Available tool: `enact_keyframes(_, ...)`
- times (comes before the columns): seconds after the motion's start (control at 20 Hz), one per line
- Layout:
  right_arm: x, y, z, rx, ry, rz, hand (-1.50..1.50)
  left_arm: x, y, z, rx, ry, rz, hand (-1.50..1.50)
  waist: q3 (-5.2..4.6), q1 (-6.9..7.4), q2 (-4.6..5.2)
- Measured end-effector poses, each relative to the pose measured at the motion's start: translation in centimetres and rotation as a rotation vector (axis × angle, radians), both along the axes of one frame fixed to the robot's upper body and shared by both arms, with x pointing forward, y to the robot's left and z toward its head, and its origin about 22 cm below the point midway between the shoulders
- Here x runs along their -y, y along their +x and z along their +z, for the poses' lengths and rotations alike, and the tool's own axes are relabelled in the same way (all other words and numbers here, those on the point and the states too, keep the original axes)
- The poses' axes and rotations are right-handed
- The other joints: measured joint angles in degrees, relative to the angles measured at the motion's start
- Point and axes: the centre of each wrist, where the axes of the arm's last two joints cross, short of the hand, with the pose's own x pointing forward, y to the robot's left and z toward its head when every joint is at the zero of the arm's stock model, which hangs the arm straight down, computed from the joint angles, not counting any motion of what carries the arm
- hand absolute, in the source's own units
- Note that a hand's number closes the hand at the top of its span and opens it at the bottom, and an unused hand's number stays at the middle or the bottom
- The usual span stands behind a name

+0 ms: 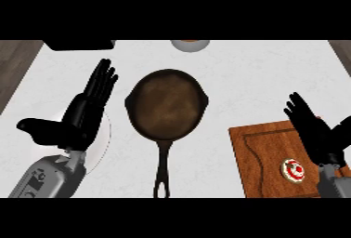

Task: Pick the cupcake from the cutting board and place it in the pan

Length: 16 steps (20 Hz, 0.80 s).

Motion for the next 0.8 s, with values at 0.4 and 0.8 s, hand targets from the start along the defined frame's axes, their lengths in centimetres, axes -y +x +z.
enact_keyframes(0.4, 5.8, -1.4, 1.8, 0.098, -0.172, -0.469, -1.5, -6.4, -2.1, -4.9, -0.204, 0.277, 0.18, 0.0, -2.46, -1.47, -0.03)
enact_keyframes(0.8, 7.4, -10.2, -1.2, -0.143, -0.312, -0.892, -1.5, -9.1, -5.2, -7.7, -0.325, 0.374, 0.25, 0.0, -2.82, -3.2, -0.65)
